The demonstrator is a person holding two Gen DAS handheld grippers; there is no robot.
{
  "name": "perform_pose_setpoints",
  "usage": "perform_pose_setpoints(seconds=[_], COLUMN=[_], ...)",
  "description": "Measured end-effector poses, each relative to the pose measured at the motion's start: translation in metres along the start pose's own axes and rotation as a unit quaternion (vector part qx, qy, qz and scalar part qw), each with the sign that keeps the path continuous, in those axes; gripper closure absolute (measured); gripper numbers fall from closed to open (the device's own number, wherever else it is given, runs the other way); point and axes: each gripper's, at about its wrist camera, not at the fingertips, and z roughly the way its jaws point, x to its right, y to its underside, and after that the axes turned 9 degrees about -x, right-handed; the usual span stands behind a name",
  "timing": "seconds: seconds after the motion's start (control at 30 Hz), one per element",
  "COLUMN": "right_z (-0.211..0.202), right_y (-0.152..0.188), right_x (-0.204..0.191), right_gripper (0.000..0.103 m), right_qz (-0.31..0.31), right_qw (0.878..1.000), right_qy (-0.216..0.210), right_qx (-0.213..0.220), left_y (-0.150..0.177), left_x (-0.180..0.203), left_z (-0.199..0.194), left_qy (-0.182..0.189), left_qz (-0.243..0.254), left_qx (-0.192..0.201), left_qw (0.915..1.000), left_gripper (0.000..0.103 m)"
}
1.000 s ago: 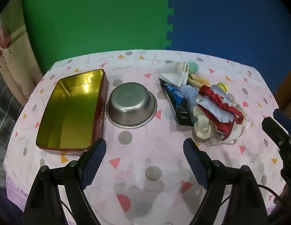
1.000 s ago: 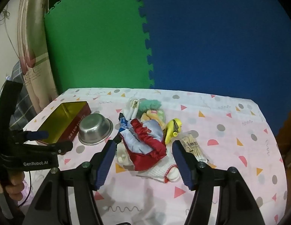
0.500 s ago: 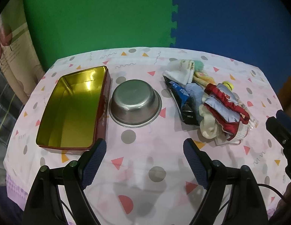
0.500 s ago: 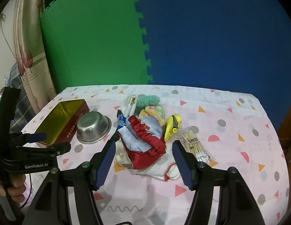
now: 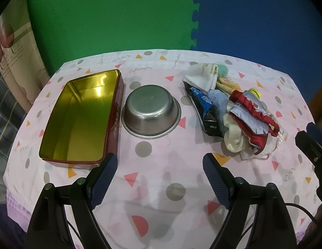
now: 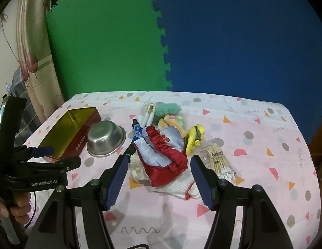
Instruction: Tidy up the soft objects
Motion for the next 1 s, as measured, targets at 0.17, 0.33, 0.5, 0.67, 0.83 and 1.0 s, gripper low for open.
perform_pose_setpoints(seconds=[0.17, 0.33, 0.5, 0.67, 0.83, 1.0], right_z=[0.0024, 0.0032, 0.0026, 0.0024, 0.0025, 0.0027], right_y=[0.0011, 0.0018, 0.0026, 0.0024, 0.0036, 0.0036], right_x=[-0.0011, -0.0016, -0.0013, -0.0024, -0.0033, -0.003], right_gripper=[0.039, 0.039, 0.039, 0.039, 0.039, 0.039], right_qz=[-0.001, 0.0, 0.001, -0.001, -0.001, 0.0], right_qw=[1.0, 1.0, 1.0, 1.0, 1.0, 1.0], right_qy=[0.0, -0.002, -0.007, -0.007, -0.008, -0.01], right_qx=[-0.004, -0.005, -0.004, -0.004, -0.003, -0.004], left_y=[0.0006, 0.0001, 0.0003, 0.0004, 0.0005, 0.0], left_x=[-0.0005, -0.0001, -0.0002, -0.0006, -0.0006, -0.0006], left_z=[0.0018, 0.0044, 0.005, 0.0048, 0.005, 0.0052], left_qy=[0.0, -0.001, -0.001, -0.001, -0.001, -0.001], left_qz=[-0.003, -0.004, -0.003, -0.004, -0.004, -0.004], left_qx=[-0.002, -0.005, -0.006, -0.006, -0.006, -0.006], left_qw=[1.0, 1.0, 1.0, 1.0, 1.0, 1.0], left_gripper=[0.021, 0.021, 0.021, 0.021, 0.021, 0.021])
